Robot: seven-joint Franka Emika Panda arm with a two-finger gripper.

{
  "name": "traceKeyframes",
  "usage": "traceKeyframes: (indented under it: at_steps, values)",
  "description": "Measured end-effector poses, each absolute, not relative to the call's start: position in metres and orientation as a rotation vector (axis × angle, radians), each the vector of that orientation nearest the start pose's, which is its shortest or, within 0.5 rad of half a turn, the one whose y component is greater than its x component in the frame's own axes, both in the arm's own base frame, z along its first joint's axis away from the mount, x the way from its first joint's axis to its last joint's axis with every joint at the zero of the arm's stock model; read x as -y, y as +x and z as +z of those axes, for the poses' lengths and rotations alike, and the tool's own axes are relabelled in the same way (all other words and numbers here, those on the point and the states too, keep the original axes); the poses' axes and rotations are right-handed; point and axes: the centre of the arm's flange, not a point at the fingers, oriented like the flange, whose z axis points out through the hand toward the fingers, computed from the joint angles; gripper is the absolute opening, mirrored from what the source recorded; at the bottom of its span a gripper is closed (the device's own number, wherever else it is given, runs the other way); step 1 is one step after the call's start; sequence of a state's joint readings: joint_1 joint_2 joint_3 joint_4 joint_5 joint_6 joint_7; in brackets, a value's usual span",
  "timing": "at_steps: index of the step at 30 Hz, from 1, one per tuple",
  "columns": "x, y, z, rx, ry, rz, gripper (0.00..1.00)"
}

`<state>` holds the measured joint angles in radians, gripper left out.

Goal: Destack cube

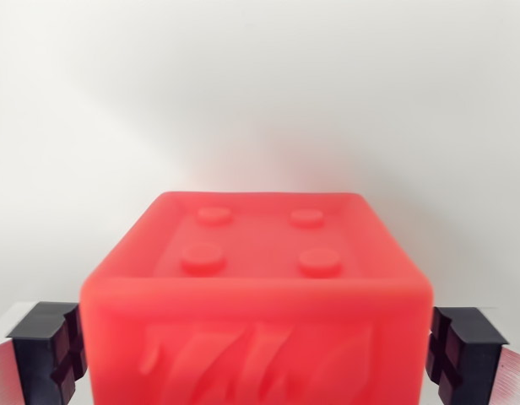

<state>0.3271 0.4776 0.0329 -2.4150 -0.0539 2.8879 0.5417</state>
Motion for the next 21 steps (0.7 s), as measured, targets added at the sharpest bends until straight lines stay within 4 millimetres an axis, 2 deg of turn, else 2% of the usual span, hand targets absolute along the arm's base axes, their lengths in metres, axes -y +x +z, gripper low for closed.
traceKeyframes:
  at_steps: [11, 21]
  values:
    - [-0.174, 0.449, 0.136, -0.208, -3.136, 0.001, 1.0]
    - [-0.174, 0.449, 0.167, -0.208, -3.136, -0.001, 1.0]
